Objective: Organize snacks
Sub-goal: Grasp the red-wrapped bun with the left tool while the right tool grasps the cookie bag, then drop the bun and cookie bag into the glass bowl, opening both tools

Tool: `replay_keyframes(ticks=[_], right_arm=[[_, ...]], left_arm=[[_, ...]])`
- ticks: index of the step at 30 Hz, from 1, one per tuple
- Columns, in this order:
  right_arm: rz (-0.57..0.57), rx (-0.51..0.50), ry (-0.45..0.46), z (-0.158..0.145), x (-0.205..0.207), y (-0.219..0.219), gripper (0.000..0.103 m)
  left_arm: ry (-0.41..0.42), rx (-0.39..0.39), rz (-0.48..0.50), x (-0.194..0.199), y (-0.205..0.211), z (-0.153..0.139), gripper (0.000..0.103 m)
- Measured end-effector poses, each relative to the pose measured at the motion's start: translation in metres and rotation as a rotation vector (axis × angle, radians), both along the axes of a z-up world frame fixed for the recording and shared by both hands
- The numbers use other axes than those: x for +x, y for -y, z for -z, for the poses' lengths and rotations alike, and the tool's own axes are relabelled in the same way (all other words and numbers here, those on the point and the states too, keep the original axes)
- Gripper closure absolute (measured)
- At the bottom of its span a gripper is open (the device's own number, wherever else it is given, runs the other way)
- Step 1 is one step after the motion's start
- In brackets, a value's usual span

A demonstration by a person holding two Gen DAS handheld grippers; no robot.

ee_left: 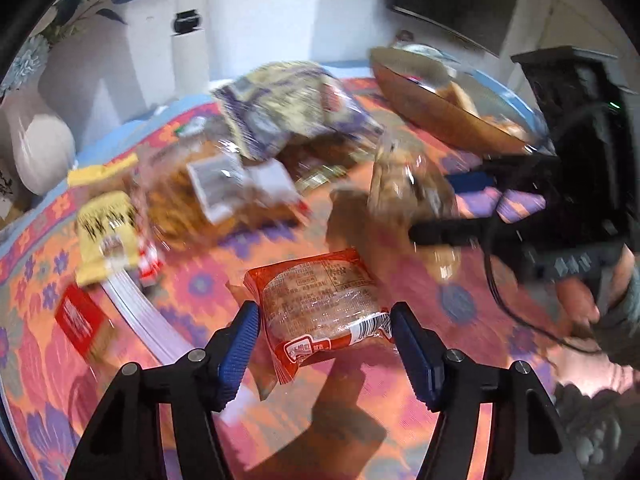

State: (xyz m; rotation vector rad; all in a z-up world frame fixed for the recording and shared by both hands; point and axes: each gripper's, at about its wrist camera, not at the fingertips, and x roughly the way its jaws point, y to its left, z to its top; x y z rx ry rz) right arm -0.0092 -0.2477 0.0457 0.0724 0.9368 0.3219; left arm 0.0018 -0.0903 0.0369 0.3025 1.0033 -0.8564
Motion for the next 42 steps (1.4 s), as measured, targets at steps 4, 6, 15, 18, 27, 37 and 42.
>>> replay_keyframes(ticks=[4,6,15,18,27,37,42], right_arm=[[0.046,0.002,-0.001,-0.001,-0.022,0.018,0.044],[0.055,0.008,0.010,0.002,-0.027,0.022,0.043],[0.058,0.048,0.048,0.010,-0.032,0.025,0.041],[0.071,0.041,0.056,0.009,-0.033,0.025,0.047],[0.111,0.052,0.162,-0.034,-0.070,0.043,0.048],[0.320,-0.048,0.344,-0.113,-0.108,0.116,0.048],[0.450,-0.090,0.376,-0.131,-0.104,0.160,0.048]], left_arm=[[0.005,-0.002,-0.005,-0.016,0.001,-0.006,0.031],[-0.013,-0.017,-0.037,-0.012,0.002,-0.005,0.029],[-0.017,0.027,-0.133,-0.016,0.009,0.015,0.044],[0.001,0.016,-0.154,-0.019,0.010,0.008,0.049],[0.095,-0.064,-0.140,-0.038,0.024,-0.041,0.049],[0.195,-0.175,-0.052,-0.028,0.100,-0.112,0.049],[0.194,-0.193,-0.019,-0.011,0.146,-0.126,0.049]])
